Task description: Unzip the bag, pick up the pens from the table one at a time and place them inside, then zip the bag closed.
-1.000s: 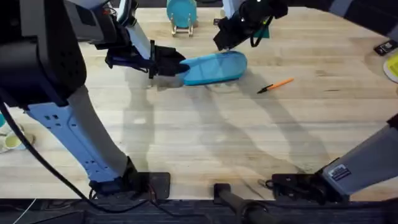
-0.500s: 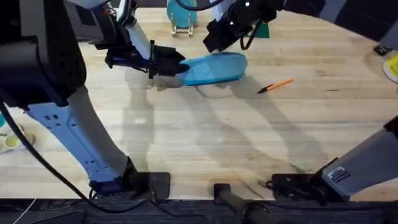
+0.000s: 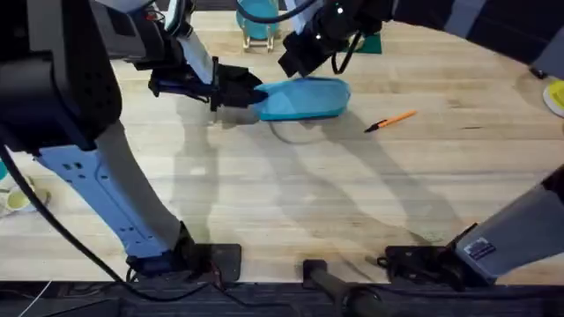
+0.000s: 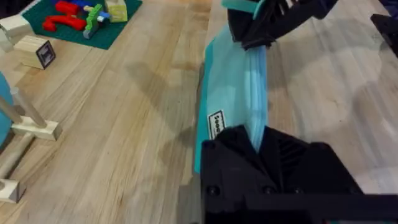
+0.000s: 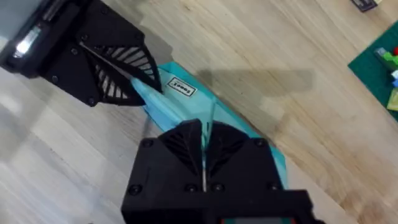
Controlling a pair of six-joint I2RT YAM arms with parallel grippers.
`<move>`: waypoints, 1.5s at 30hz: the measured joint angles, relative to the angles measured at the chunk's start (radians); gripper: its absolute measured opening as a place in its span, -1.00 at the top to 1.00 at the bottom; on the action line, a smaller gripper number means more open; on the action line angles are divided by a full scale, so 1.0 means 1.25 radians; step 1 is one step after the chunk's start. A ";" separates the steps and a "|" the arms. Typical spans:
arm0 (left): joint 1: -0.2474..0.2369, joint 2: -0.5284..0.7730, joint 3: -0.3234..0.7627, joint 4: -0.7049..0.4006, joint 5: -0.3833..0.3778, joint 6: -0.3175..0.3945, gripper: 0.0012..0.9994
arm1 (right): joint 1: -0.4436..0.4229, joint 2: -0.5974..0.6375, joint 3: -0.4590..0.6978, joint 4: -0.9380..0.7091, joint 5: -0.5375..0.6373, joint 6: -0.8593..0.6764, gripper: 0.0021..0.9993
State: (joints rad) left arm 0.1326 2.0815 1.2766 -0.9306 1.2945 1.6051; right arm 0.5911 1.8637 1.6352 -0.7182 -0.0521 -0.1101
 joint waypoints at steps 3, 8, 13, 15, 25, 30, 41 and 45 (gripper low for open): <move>0.001 0.000 0.000 0.000 0.000 0.000 0.92 | 0.001 0.004 0.000 0.007 -0.001 0.000 0.94; 0.001 0.000 0.000 0.000 0.000 0.000 0.92 | 0.003 0.029 0.000 0.019 -0.036 0.001 0.94; -0.001 0.000 0.000 -0.001 0.000 0.000 0.92 | 0.018 0.053 0.000 0.038 -0.057 0.001 0.94; -0.001 0.000 0.000 -0.002 0.000 0.000 0.92 | 0.026 0.057 0.000 0.050 -0.061 0.001 0.94; -0.001 0.000 0.000 -0.001 0.001 0.000 0.92 | 0.043 0.057 0.001 0.095 -0.066 0.001 0.94; -0.001 0.000 0.000 -0.001 0.001 0.000 0.92 | 0.049 0.057 0.001 0.111 -0.067 0.001 0.94; -0.003 0.000 0.000 -0.001 0.001 0.000 0.92 | 0.073 0.069 0.004 0.154 -0.080 0.001 0.94; -0.003 0.000 0.000 -0.001 0.001 0.000 0.92 | 0.076 0.069 0.008 0.178 -0.086 0.001 0.94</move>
State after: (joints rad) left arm 0.1287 2.0815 1.2766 -0.9314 1.2961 1.6051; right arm 0.6861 1.9499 1.6452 -0.4959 -0.1601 -0.1085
